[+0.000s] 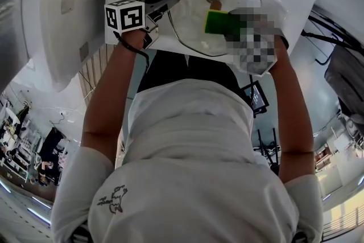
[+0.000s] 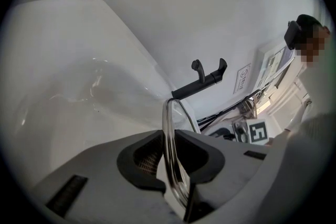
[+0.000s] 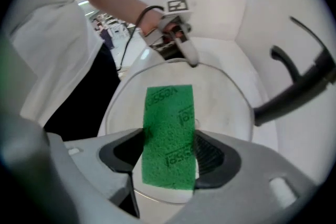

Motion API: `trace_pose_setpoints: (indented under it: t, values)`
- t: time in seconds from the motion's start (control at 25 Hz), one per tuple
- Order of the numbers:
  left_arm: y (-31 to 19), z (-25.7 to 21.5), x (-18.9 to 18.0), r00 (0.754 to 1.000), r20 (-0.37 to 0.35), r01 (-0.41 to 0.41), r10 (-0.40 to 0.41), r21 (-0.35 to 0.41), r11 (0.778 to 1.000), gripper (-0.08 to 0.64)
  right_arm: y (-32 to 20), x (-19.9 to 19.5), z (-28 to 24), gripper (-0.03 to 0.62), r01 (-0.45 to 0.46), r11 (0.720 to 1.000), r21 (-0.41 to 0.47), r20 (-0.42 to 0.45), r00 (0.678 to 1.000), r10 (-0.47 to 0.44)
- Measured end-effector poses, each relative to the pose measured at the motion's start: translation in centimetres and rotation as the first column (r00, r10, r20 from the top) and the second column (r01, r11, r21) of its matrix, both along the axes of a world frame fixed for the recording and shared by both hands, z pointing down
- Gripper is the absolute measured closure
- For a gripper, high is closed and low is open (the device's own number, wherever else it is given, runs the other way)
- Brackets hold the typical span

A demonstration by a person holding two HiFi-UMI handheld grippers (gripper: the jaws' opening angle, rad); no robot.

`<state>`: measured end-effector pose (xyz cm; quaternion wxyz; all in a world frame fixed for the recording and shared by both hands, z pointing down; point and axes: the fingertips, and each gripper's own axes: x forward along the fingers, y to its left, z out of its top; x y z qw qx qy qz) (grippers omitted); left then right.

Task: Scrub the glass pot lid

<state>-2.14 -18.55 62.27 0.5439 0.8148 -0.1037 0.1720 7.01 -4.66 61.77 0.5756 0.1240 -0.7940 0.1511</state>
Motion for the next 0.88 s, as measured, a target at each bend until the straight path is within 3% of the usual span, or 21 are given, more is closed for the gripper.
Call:
trace_pose_setpoints:
  t: [0.08, 0.2, 0.32, 0.52, 0.64, 0.76, 0.88]
  values:
    - [0.0, -0.1, 0.1, 1.0, -0.001, 0.001, -0.001, 0.001, 1.0, 0.494, -3.5, 2.5, -0.4, 0.299, -0.144, 0.987, 0.066, -0.029, 0.989, 0.146]
    - [0.2, 0.2, 0.0, 1.0, 0.002, 0.009, -0.009, -0.011, 1.0, 0.495, -7.7, 5.4, -0.4, 0.299, -0.354, 0.924, 0.141, -0.053, 0.93, 0.364]
    - [0.0, 0.4, -0.1, 0.999, 0.013, 0.03, -0.03, -0.004, 1.0, 0.495, -9.0, 5.7, 0.7, 0.299, -0.447, 0.882, 0.147, -0.074, 0.884, 0.461]
    - [-0.3, 0.7, -0.5, 0.998, 0.026, 0.064, -0.064, -0.004, 0.998, 0.497, -8.6, 3.2, 2.0, 0.299, -0.434, 0.888, 0.152, -0.117, 0.884, 0.452]
    - [-0.5, 0.8, -0.6, 0.996, 0.026, 0.085, -0.085, -0.001, 0.996, 0.497, -7.5, -1.0, 2.1, 0.298, -0.396, 0.914, 0.092, -0.048, 0.915, 0.401]
    - [-0.5, 1.2, -0.7, 0.993, 0.036, 0.109, -0.109, 0.007, 0.994, 0.497, -6.3, -3.7, 2.3, 0.298, -0.261, 0.953, 0.154, -0.098, 0.956, 0.278]
    - [-0.6, 1.5, -0.9, 0.991, 0.043, 0.127, -0.128, 0.011, 0.992, 0.497, -5.1, -5.8, 2.2, 0.299, -0.223, 0.965, 0.135, -0.06, 0.971, 0.233]
